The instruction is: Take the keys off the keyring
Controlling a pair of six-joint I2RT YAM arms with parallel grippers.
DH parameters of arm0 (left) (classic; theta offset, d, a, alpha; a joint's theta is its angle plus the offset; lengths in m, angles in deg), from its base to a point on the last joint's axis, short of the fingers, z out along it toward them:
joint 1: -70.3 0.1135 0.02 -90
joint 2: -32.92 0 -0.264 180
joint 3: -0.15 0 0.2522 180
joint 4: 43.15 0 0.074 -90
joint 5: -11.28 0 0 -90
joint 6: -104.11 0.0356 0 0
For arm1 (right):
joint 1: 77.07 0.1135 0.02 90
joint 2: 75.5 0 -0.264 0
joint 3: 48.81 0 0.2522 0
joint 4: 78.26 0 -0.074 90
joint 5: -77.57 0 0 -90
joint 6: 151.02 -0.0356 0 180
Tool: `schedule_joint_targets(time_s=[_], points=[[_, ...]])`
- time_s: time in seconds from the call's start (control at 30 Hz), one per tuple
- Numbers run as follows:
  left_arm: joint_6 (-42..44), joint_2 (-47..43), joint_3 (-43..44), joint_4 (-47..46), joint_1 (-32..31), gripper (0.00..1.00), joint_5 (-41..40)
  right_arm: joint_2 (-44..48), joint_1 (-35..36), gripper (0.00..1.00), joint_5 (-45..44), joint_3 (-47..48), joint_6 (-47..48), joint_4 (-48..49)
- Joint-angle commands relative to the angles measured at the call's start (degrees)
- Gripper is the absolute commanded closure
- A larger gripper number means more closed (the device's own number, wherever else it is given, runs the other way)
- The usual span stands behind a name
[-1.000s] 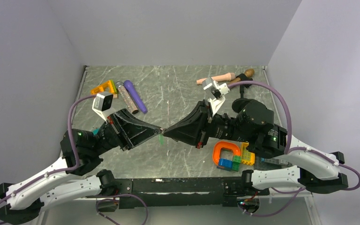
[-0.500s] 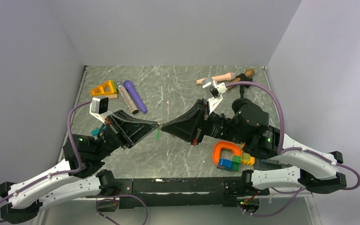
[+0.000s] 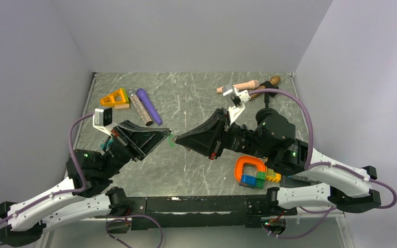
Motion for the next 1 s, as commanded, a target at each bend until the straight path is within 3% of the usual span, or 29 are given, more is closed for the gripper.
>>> schedule_joint_targets(time_s=[0.0, 0.97], points=[[1.2, 0.0, 1.3, -0.3, -0.4, 1.00, -0.5, -0.1, 0.4, 1.00, 0.4, 1.4, -0.2, 2.7], [4.6, 1.1, 4.9, 3.9, -0.8, 1.00, 1.9, 1.8, 0.3, 1.00, -8.0, 0.3, -1.6, -0.8]])
